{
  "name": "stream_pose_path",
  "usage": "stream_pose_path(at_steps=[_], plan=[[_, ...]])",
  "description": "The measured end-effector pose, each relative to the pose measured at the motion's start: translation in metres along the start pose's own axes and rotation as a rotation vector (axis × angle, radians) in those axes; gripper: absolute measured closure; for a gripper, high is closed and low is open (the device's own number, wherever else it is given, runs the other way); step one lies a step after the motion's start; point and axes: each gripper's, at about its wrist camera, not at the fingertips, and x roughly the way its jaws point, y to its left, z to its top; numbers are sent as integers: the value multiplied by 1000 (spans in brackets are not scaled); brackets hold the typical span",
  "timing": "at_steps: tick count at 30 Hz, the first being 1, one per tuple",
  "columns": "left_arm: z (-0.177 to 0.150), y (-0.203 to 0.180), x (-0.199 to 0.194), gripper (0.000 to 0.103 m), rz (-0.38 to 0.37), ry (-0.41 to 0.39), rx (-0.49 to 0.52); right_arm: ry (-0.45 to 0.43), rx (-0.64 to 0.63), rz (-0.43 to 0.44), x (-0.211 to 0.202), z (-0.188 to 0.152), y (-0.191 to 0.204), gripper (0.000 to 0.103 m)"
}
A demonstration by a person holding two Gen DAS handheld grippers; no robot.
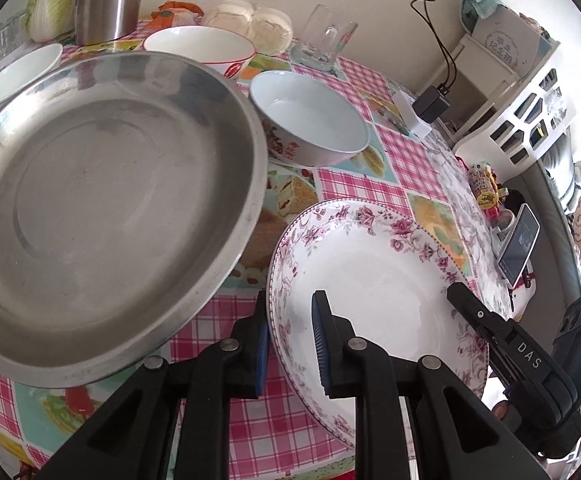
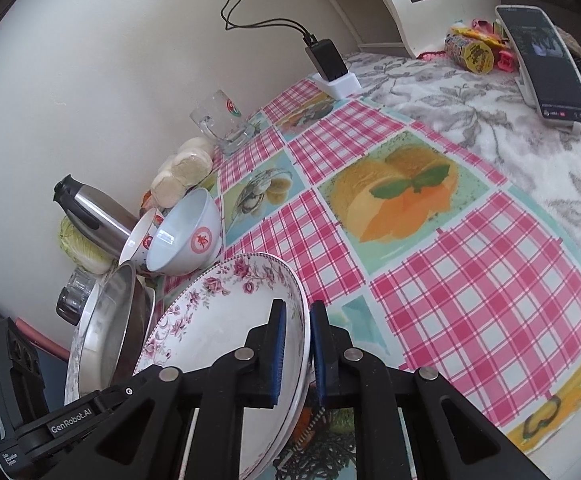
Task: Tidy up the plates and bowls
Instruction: 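Carry the floral plate over the steel plate with both tools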
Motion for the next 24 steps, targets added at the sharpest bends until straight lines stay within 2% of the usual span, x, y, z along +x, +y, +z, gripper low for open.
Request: stream_pose_path(at_steps=[9,18,24], plan=[[-2,-12,-6,83,-12,-10,44,-46,-23,-26,-15,6,-2,90],[7,-6,-36,83,-40,-93,46,-92,-42,-4,-28,11,18,90],[17,6,-60,83,-42,-156,40,-128,-77,13,-38,12,47,90]])
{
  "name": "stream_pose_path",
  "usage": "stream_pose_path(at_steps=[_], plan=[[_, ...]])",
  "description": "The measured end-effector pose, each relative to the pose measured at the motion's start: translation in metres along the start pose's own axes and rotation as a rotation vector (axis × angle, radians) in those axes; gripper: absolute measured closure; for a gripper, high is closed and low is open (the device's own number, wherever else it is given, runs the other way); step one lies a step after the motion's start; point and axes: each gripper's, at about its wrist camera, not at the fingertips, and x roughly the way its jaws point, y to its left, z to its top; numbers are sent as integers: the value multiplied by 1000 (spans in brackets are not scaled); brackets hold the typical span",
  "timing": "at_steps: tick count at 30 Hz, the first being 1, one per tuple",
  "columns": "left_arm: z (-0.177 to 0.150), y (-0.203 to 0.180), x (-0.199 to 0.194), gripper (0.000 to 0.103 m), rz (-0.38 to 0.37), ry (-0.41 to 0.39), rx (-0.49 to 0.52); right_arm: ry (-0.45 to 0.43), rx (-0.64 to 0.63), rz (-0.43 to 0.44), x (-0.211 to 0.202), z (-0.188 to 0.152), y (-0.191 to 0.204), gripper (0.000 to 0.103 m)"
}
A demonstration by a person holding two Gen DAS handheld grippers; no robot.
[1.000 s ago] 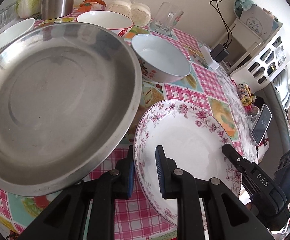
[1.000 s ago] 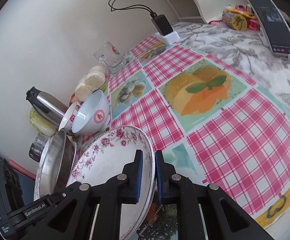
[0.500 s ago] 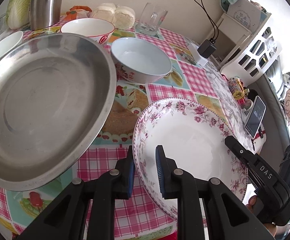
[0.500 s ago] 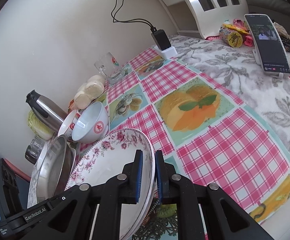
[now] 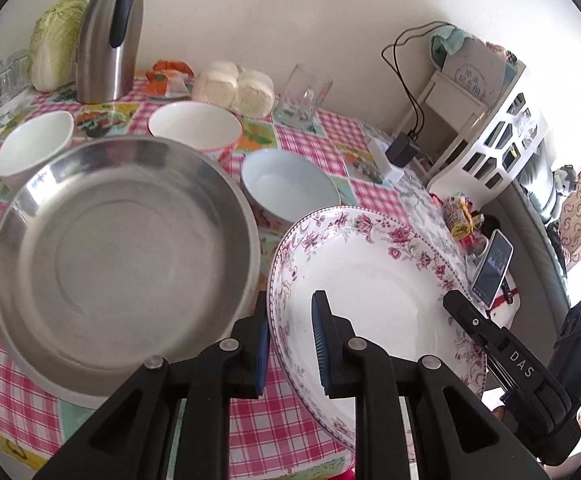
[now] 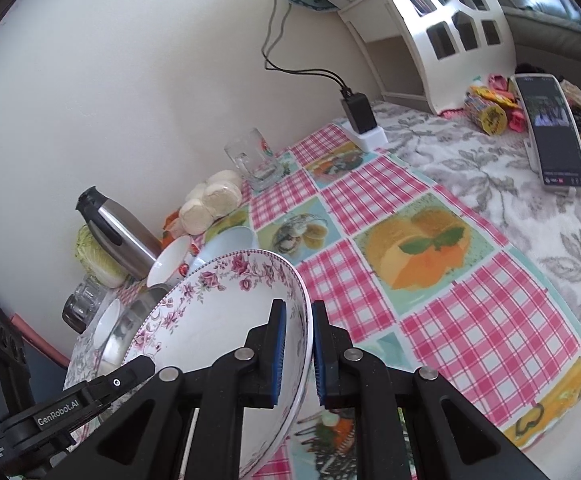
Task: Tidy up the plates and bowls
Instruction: 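Carry the floral plate over the steel plate with both tools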
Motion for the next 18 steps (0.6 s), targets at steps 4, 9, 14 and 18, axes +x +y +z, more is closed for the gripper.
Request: stream_pose_path(at_steps=[4,9,14,18], plan=[[10,17,-17,83,-11,-42,-23,-30,-13,35,-5,4,22,90],[25,39,-39,83,-2,-111,-51,-65,-41,90,-5,9,55,90],[35,65,-56,83,10,-167,-99,-62,-73,139,5,8,88,90],[41,85,-68,83,45,-201,-127,-56,-103,174,14,5,113,90]])
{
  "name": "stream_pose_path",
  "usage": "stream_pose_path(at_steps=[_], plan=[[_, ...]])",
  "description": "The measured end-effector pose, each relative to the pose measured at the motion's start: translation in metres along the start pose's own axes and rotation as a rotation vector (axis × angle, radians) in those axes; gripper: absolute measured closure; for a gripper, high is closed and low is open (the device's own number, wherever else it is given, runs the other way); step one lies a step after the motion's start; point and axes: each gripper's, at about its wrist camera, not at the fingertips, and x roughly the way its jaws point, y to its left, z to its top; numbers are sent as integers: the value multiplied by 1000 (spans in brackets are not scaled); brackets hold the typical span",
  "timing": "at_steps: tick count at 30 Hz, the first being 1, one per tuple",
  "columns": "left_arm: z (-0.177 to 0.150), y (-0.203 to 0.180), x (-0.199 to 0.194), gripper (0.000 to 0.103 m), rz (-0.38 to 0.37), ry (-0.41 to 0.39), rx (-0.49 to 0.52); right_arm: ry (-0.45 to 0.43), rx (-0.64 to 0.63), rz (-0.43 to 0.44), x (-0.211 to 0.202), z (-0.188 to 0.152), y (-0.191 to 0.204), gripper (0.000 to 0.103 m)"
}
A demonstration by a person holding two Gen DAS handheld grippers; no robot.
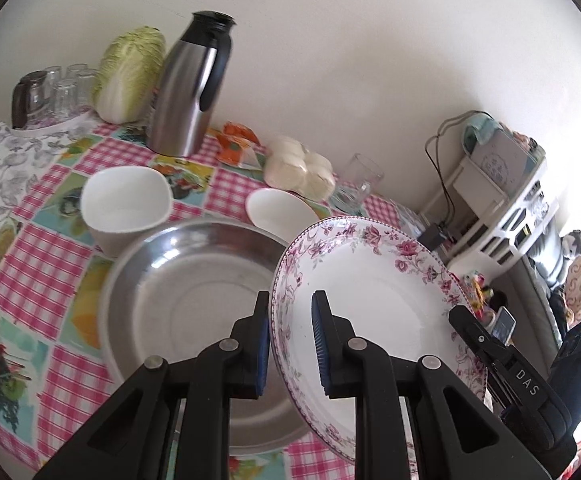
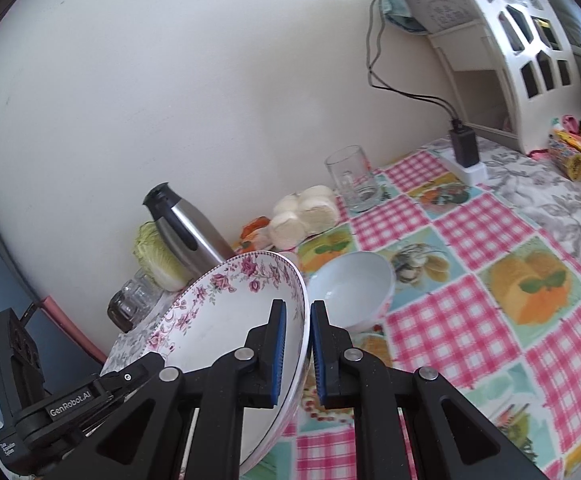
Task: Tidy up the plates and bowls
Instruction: 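Carry the floral plate over the steel plate with both tools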
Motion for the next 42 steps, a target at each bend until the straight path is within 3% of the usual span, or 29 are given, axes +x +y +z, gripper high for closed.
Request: stream_pose_path(at_steps=[17,27,42], plan=[[28,70,5,83,31,-46,-153,72,-92,56,61,-5,62,90],[30,86,25,83,64,-16,-167,116,-106,43,89,-9,67,90],[10,94,55,83,117,97,-187,234,-118,-39,114,-32,46,90]])
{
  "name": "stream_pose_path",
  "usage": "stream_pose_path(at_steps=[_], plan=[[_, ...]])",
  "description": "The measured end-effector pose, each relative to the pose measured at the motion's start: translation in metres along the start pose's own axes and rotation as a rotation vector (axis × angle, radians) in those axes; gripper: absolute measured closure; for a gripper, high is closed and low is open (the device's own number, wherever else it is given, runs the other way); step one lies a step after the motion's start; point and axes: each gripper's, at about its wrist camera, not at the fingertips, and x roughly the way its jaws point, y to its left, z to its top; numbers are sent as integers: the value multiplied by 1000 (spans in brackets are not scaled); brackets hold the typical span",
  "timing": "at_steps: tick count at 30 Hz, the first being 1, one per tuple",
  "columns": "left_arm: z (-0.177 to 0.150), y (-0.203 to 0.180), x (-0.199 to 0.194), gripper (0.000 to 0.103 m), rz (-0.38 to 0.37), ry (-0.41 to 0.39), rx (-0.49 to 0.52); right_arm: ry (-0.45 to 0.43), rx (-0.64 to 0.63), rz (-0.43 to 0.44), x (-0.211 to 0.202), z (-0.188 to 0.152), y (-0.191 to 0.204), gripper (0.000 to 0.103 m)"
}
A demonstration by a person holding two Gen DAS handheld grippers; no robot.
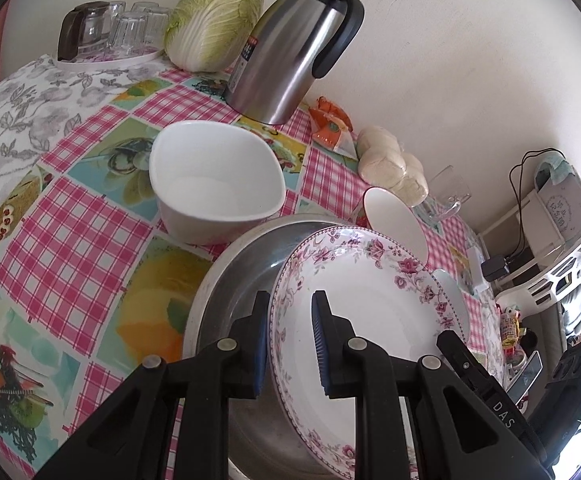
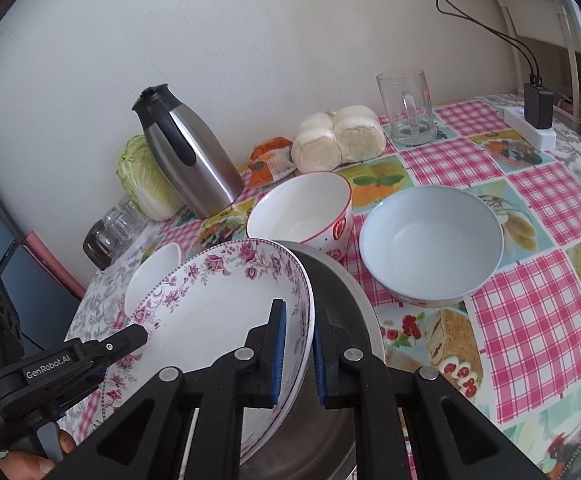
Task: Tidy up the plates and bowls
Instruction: 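Carry the floral plate over the steel plate with both tools, then lower the pink floral plate into the steel plate with both tools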
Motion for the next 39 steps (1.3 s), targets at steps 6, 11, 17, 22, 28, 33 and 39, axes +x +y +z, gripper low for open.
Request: stream_pose_path(at_steps=[6,11,17,22,28,33,39], plan=[[-3,3,7,83,16,26,-7,29,0,-15,7,-5,-2,90],[-4,4,10,83,30,35,-7,45,2,-18,10,-7,-3,90],[-5,5,13,83,36,46,-8,54,7,-22,13,-8,-4,90],[-5,6,16,83,46,56,-11,64,17,-24,16,-8,-5,90],[-7,8,19,83,52,69,-19,65,19,-25,17,-8,-5,89],[-8,7,21,83,55,76,-17,62,9,-39,17,-9,-3,87],[-7,6,22,83,64,81,-15,69,-17,-70,18,-9,-1,87]])
